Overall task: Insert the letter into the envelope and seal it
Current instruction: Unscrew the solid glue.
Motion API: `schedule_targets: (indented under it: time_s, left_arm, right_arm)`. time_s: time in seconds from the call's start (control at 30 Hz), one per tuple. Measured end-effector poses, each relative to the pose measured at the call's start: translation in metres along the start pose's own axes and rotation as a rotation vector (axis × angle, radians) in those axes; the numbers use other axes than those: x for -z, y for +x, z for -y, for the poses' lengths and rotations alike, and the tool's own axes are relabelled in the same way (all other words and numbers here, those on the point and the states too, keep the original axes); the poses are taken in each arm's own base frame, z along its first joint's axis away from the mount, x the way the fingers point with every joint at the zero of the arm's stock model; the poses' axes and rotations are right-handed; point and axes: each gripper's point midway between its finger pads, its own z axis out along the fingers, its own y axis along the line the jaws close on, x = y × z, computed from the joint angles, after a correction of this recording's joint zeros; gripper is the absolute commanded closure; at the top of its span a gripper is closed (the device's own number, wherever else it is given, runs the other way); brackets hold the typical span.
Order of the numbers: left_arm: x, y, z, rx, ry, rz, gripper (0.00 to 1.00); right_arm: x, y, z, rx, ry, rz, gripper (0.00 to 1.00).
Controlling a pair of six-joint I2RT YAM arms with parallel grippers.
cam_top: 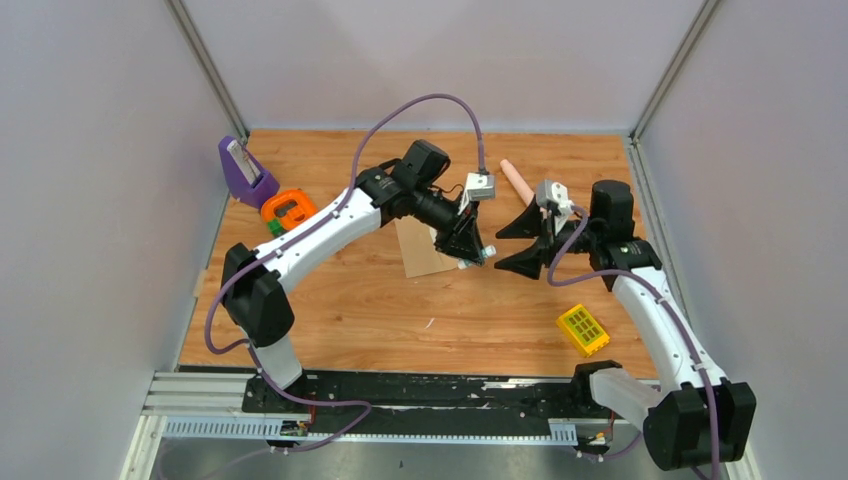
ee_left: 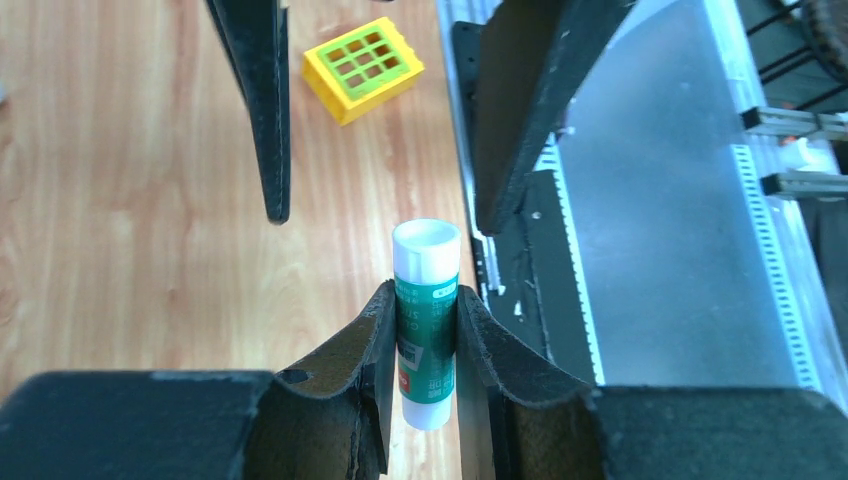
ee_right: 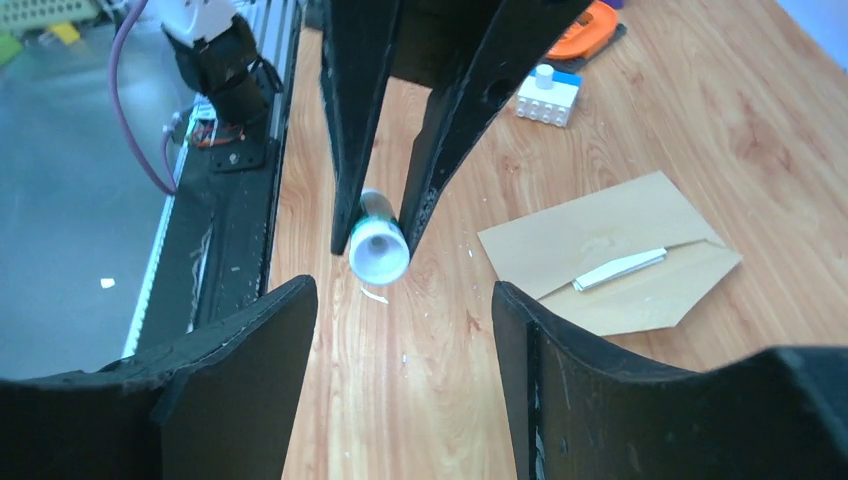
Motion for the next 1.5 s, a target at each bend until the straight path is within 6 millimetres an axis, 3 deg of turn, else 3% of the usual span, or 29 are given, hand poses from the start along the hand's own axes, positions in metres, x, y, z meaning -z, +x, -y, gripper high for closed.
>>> schedule_targets:
  time_s: [0.1,0.33,0.7,0.83,1.07,1.5]
  left_arm:
    - [-0.002,0.002,0.010,0.012,0.063,0.011,0.88]
    - [-0.004,0.014,0.021,0.049,0.130,0.002,0.88]
    - [-0.006,0.020,0.022,0.046,0.137,-0.009,0.88]
    - [-0.010,0.022,0.027,0.038,0.150,-0.020,0.88]
    - [-0.012,0.024,0.029,0.025,0.152,-0.031,0.89]
    - [-0.011,0.025,0.021,0.005,0.050,-0.065,0.95]
  right_arm:
    - [0.000,0.010,-0.007,0.095,-0.059,0.010,0.36]
    - [0.001,0.006,-0.027,0.296,-0.175,0.081,0.39]
    - [-0.007,0.011,-0.040,0.373,-0.250,0.111,0.49]
    - [-0.011,0.015,-0.040,0.368,-0.264,0.110,0.57]
    - [-0.011,0.017,-0.042,0.353,-0.270,0.108,0.85]
    - [-0.010,0.020,-0.043,0.195,-0.259,0.069,0.94]
